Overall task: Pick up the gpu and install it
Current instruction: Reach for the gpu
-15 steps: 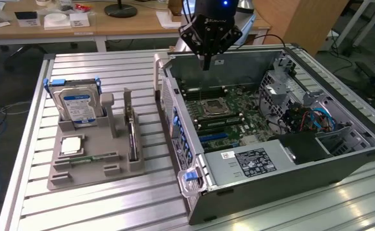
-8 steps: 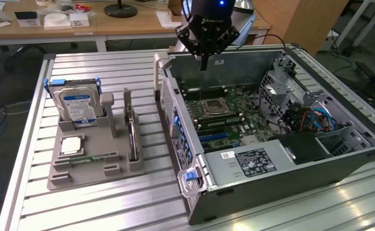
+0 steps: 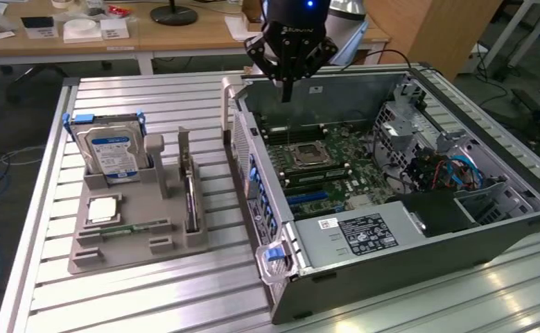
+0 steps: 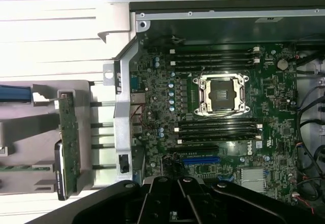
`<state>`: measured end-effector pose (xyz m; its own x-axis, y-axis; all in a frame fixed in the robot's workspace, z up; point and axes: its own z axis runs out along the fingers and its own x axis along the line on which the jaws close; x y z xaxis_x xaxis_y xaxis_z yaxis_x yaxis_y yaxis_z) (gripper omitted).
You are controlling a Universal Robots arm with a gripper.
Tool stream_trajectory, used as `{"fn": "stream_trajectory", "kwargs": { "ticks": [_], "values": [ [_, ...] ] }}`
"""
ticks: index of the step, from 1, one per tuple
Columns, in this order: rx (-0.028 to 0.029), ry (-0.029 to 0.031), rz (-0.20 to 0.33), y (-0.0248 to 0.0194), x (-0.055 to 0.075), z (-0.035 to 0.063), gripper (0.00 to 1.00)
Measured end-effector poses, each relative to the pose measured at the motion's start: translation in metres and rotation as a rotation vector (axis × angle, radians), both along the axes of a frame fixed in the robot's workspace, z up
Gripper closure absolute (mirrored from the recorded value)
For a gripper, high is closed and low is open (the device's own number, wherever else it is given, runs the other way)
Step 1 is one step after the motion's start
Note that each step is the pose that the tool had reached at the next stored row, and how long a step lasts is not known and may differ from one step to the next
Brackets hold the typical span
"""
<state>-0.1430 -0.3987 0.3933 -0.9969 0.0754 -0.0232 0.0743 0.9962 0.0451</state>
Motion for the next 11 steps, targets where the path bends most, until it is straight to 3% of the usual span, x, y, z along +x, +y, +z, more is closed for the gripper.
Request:
{"fn": "stream_trajectory", "kwargs": {
  "ticks": [11],
  "values": [
    [-0.0001,-0.0001,0.000,0.0001,-0.013,0.0000,0.89]
  ]
}}
